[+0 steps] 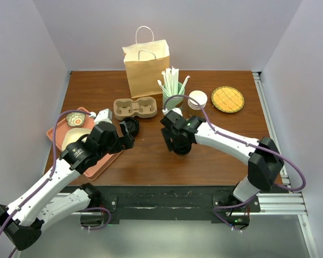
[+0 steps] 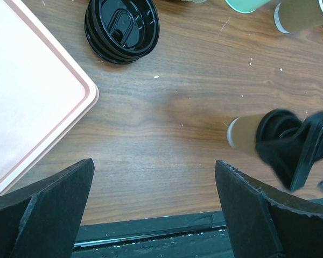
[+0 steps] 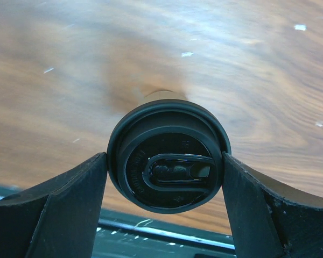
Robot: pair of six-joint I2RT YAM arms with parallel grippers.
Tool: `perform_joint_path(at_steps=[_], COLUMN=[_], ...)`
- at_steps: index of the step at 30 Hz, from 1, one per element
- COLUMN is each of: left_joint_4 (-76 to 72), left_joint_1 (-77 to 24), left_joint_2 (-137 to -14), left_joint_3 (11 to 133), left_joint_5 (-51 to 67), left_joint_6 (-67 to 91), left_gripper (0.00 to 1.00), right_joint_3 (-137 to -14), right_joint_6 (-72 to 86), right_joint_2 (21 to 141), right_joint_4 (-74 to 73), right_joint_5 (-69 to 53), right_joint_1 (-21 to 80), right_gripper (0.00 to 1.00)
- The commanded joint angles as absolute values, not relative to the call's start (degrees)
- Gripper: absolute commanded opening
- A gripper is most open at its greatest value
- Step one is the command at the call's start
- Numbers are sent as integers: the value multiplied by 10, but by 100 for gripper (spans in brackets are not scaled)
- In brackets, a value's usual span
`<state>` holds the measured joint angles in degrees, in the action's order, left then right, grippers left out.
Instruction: Pack the takeout coffee
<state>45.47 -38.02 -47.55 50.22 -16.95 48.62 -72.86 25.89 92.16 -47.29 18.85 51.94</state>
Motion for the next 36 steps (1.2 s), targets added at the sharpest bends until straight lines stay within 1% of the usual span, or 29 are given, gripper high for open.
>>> perform_joint_path(at_steps=[1, 6, 7, 10, 13, 15, 16, 20, 28, 30, 31, 32, 36], left_joint_4=[439, 450, 453, 457, 458, 460, 461, 461, 454, 452, 450, 450, 448], left_joint_1=[-381, -381, -381, -381, -381, -381, -381, -381, -381, -381, -381, -381, -381], left_joint_2=[-474, -470, -468, -468, -469, -472, -473, -472, -471, -473, -473, -472, -479], left_joint_3=[518, 526, 527, 532, 537, 541, 541, 541, 540, 540, 541, 543, 555], left_joint_5=[-186, -187, -187, -190, -191, -194, -195, -196, -198, -197, -197, -197, -200], left_joint_6=[477, 472, 473, 471, 469, 468, 468, 467, 457, 454, 453, 451, 440], left_gripper=[100, 100, 100, 100, 100, 100, 100, 100, 100, 100, 100, 100, 100], right_joint_3=[-707, -684, -678, -672, -670, -668, -666, -656, -635, -634, -635, -636, -653], right_joint_6=[251, 207, 197, 185, 185, 185, 188, 197, 226, 231, 235, 234, 238], right_joint_2=[881, 846, 846, 858, 860, 856, 853, 853, 843, 839, 838, 836, 829], right_joint_4=[-484, -465, -463, -461, -457, -450, -448, -440, -433, -435, -437, -439, -461], right_joint_5=[244, 252, 251, 238, 226, 223, 221, 209, 180, 185, 188, 191, 206], right_joint_1=[412, 280, 238, 175, 143, 140, 139, 136, 134, 134, 134, 134, 132], right_gripper=[70, 71, 71, 71, 72, 72, 75, 78, 80, 84, 89, 91, 98])
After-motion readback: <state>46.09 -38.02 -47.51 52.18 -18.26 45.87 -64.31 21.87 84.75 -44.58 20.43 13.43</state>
